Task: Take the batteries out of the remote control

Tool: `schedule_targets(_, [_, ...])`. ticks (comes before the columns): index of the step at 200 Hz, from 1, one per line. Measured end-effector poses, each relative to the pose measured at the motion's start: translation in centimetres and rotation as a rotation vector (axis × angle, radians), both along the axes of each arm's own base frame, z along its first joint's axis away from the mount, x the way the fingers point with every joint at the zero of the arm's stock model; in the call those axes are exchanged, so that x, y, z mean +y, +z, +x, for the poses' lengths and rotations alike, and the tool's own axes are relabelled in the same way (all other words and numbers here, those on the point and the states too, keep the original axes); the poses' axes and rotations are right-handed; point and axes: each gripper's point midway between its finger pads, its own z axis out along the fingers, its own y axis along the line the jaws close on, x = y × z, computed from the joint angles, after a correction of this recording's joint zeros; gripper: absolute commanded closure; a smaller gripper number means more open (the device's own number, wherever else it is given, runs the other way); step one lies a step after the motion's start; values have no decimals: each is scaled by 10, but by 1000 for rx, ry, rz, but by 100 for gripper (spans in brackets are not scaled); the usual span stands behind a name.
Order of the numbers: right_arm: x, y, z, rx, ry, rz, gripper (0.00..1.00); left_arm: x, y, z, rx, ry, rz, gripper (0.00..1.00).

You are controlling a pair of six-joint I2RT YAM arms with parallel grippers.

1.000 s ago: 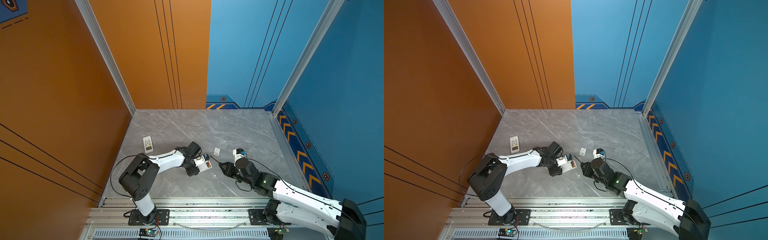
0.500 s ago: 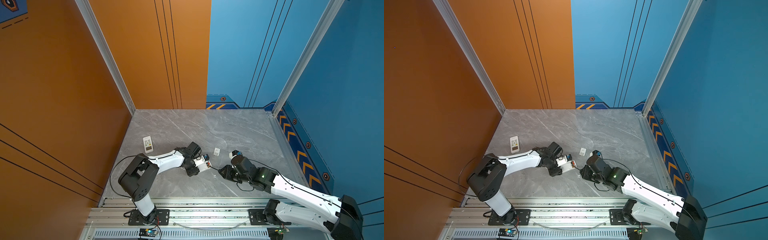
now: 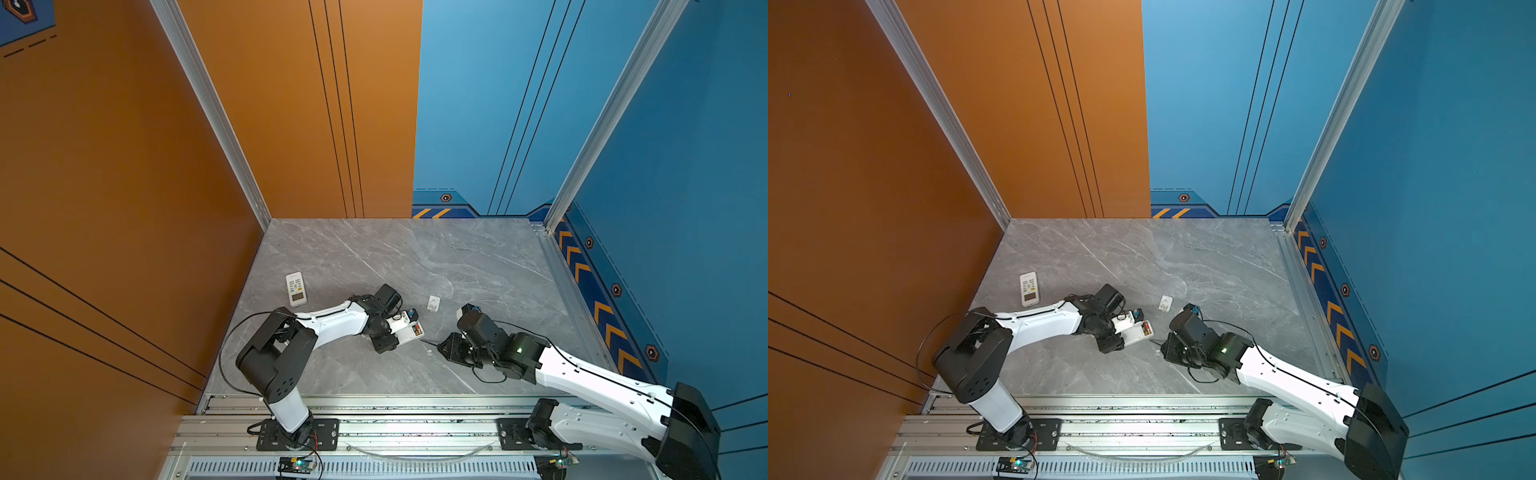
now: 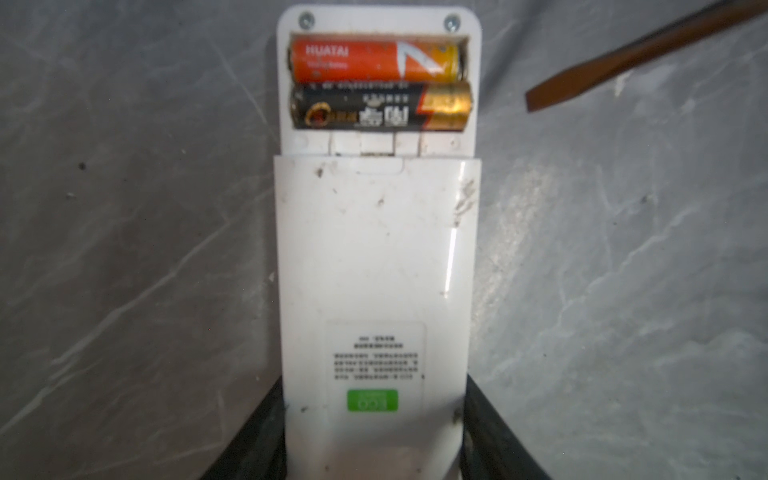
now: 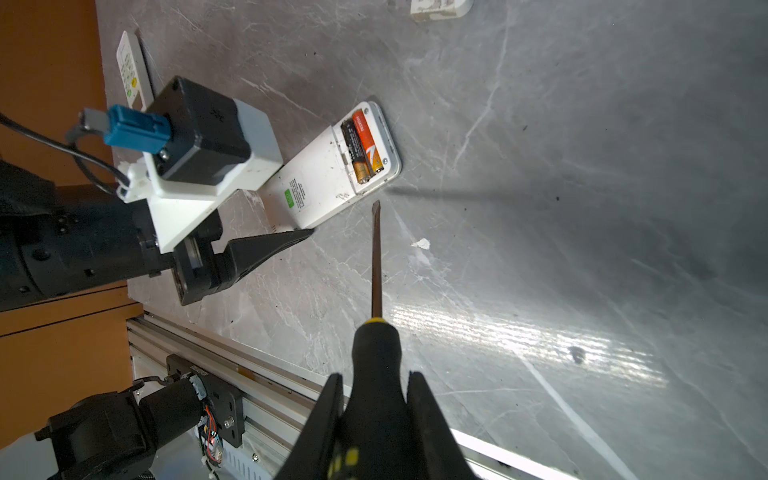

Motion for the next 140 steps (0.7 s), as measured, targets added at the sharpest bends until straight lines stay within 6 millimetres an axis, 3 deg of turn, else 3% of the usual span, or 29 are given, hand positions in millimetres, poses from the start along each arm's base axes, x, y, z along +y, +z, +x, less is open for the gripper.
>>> schedule_targets(63, [2, 9, 9, -21, -16, 30, 100, 0, 0, 0, -2, 0, -2, 89])
schedule_targets(140, [7, 5, 7, -1, -2, 33, 100, 0, 0, 0, -2, 0, -2, 89])
